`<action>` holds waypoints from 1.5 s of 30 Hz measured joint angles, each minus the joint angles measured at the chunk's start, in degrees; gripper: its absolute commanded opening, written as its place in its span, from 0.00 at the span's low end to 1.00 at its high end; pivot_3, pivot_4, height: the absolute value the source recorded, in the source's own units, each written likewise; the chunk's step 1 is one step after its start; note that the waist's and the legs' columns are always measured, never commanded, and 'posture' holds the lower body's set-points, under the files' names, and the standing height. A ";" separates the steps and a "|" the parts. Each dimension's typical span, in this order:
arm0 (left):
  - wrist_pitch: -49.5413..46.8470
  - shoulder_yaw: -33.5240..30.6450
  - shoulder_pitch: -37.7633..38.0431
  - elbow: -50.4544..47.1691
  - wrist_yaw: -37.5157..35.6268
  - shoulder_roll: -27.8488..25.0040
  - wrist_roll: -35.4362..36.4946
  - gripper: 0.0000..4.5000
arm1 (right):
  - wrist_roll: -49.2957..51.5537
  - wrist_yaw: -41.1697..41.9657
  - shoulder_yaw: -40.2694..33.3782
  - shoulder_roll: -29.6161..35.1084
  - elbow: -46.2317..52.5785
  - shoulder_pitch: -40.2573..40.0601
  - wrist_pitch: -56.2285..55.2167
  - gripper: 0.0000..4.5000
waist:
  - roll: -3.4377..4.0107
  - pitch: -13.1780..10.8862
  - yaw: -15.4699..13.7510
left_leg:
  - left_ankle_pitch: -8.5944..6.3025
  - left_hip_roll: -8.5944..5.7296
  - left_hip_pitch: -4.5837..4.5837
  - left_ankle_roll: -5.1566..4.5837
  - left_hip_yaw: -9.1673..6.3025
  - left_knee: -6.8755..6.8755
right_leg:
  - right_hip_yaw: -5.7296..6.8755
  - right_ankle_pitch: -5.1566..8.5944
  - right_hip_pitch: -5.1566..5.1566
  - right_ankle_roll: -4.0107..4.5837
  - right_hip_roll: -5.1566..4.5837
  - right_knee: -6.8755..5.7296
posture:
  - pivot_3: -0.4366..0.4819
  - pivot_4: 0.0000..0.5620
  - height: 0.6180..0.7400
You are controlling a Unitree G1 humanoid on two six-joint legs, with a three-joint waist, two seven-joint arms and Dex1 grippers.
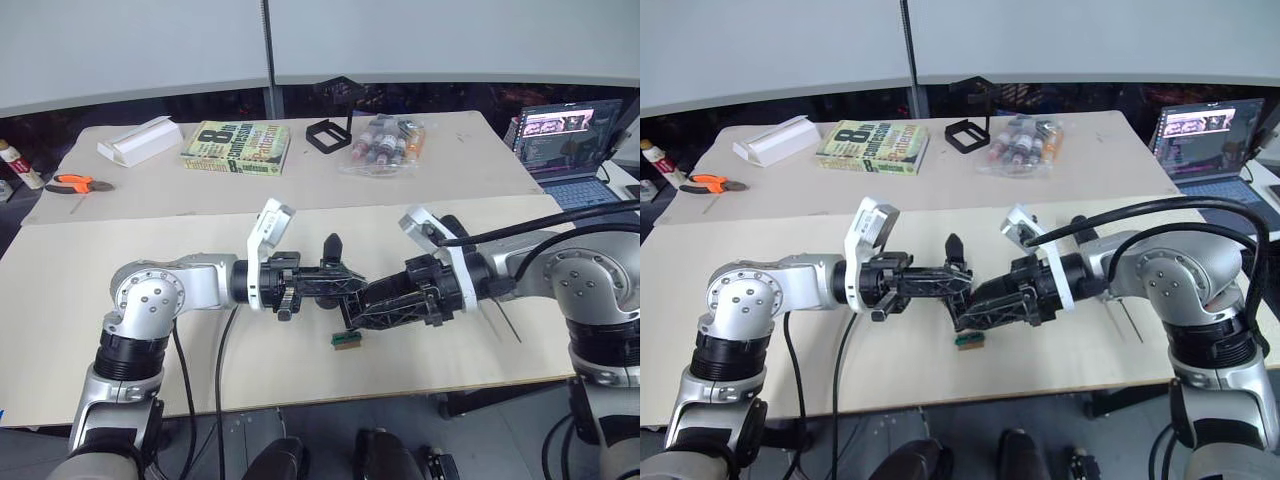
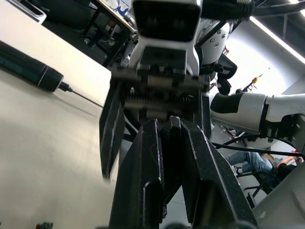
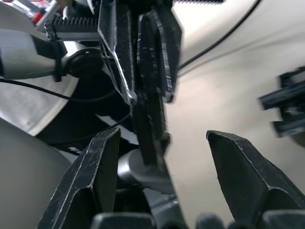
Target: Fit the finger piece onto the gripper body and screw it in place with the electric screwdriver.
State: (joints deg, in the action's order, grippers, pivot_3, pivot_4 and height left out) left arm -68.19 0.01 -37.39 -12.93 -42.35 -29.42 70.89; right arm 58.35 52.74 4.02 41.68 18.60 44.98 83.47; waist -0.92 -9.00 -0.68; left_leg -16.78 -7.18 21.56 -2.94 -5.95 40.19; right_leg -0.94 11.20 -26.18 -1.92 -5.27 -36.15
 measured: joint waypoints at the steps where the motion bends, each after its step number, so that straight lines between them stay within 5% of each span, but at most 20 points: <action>1: 0.00 0.07 0.00 0.02 0.00 0.00 -0.18 0.01 | 0.81 -0.71 -0.35 -0.76 -0.01 0.01 0.86 0.71 | 0.00 0.00 0.02 | 0.00 0.01 0.00 0.00 0.00 0.00 | -0.01 0.00 -0.01 0.00 0.01 -0.02 | 0.48 0.27 1.00; 13: -0.79 0.74 -0.04 0.16 -1.00 -0.55 -2.36 0.01 | 3.64 -4.67 -1.94 -3.10 0.00 0.60 2.99 0.71 | 0.00 0.00 0.06 | 0.00 -0.01 0.01 0.00 0.00 0.01 | 0.00 0.00 -0.02 0.00 0.01 -0.01 | 0.48 0.27 1.00; 22: -0.91 0.71 -0.05 0.31 -2.20 0.01 -3.07 0.01 | 3.00 -5.09 -1.30 -3.27 -0.18 1.05 2.81 0.10 | 0.00 0.00 0.11 | 0.00 0.00 0.03 0.00 0.00 0.00 | 0.00 0.00 -0.04 0.00 0.01 -0.02 | 0.48 0.27 1.00; 28: -0.76 0.23 -0.08 0.39 -3.75 0.30 -3.32 0.01 | 3.12 -4.80 -1.26 -3.50 -0.04 1.04 2.14 0.10 | 0.00 0.00 0.10 | 0.00 0.00 0.02 0.00 0.00 0.00 | 0.01 0.00 -0.03 0.00 0.01 -0.02 | 0.48 0.27 1.00; 33: 3.72 -0.96 -0.06 -0.32 -4.10 1.91 -5.25 0.54 | 3.12 -3.81 -1.61 -3.10 1.30 -0.86 0.17 0.09 | 0.00 0.00 0.04 | 0.00 -0.01 0.02 0.00 0.00 0.02 | 0.01 0.00 -0.02 0.00 -0.01 -0.01 | 0.48 0.27 1.00; 37: 11.06 -1.65 2.95 -1.85 -10.31 -2.97 -10.24 0.97 | 1.99 -2.02 -1.67 -1.78 2.14 -3.59 -4.45 0.09 | 0.01 0.00 0.55 | 0.00 0.01 -0.01 0.01 0.02 -0.06 | 0.00 0.00 -0.06 0.01 0.02 -0.01 | 0.48 0.27 1.00; 45: 39.29 -5.97 9.80 10.44 -24.93 -11.20 -29.24 1.00 | -5.66 5.50 -3.29 -1.66 2.89 -12.05 -24.82 0.09 | 0.03 0.00 0.37 | 0.01 -0.01 -0.03 0.01 0.03 -0.15 | 0.04 0.00 -0.03 0.01 0.02 0.08 | 0.48 0.27 1.00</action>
State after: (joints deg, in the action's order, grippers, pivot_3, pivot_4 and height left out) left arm -28.90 -5.96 -27.60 -2.49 -67.28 -40.62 41.65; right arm 52.69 58.24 0.73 40.02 21.48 32.92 58.66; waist -0.89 -9.00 -0.31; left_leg -16.77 -7.19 21.52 -2.93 -5.92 40.04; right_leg -0.89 11.20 -26.21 -1.91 -5.26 -36.08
